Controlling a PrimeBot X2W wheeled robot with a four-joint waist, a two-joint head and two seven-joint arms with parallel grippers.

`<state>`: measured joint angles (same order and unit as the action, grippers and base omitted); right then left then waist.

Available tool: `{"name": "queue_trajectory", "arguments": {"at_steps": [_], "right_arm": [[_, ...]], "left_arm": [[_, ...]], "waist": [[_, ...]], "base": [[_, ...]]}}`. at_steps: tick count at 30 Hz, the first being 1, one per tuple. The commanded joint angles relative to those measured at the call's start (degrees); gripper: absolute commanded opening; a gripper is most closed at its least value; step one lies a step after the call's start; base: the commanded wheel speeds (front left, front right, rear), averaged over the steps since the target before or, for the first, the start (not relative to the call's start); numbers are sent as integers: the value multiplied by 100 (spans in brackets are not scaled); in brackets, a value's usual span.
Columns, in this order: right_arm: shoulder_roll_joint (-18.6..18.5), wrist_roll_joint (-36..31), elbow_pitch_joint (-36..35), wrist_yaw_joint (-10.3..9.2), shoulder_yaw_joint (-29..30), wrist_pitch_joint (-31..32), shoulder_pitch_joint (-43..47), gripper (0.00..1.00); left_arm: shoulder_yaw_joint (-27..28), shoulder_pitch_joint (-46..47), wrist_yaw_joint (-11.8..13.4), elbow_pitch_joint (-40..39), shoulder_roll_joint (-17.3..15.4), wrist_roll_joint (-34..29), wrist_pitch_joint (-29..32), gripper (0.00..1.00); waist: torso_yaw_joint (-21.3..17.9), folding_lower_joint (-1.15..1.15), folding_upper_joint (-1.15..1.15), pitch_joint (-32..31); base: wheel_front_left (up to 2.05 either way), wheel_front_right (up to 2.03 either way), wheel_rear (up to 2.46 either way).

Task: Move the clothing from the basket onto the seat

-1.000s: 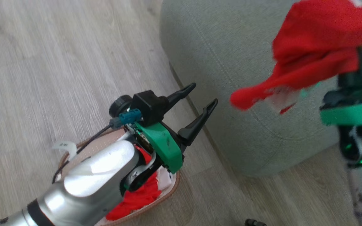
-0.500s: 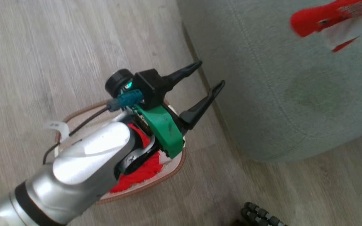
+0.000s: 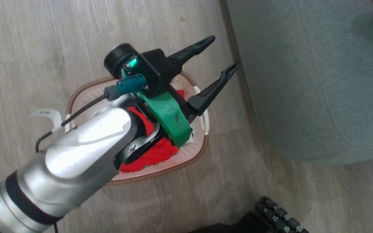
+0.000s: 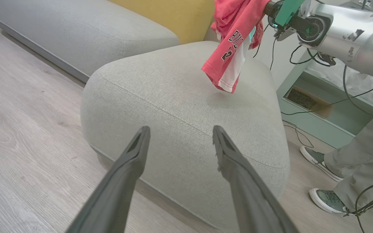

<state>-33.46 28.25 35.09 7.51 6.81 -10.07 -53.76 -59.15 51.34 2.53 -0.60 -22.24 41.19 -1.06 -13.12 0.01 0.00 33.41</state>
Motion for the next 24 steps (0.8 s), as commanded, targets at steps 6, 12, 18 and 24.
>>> {"name": "queue_trajectory", "arguments": {"at_steps": [6,12,18,24], "right_arm": [[-350,-39,237,-2,-77,83,-364,0],[-399,44,524,-2,-626,711,-508,0],[-557,374,685,-2,-1054,1546,-384,0],[-736,560,895,-2,-1217,2002,-315,100]], "left_arm": [[221,314,-7,-244,-66,-86,31,100],[216,363,-48,-160,-51,-90,-33,100],[225,314,-62,-55,-28,-37,-133,100],[227,283,-51,17,-3,4,-183,100]], "waist": [[283,-1,0,366],[472,-1,0,476],[544,-1,0,373],[538,-1,0,245]], "base": [[0,0,0],[0,0,0],[0,0,0],[0,0,0]]}}
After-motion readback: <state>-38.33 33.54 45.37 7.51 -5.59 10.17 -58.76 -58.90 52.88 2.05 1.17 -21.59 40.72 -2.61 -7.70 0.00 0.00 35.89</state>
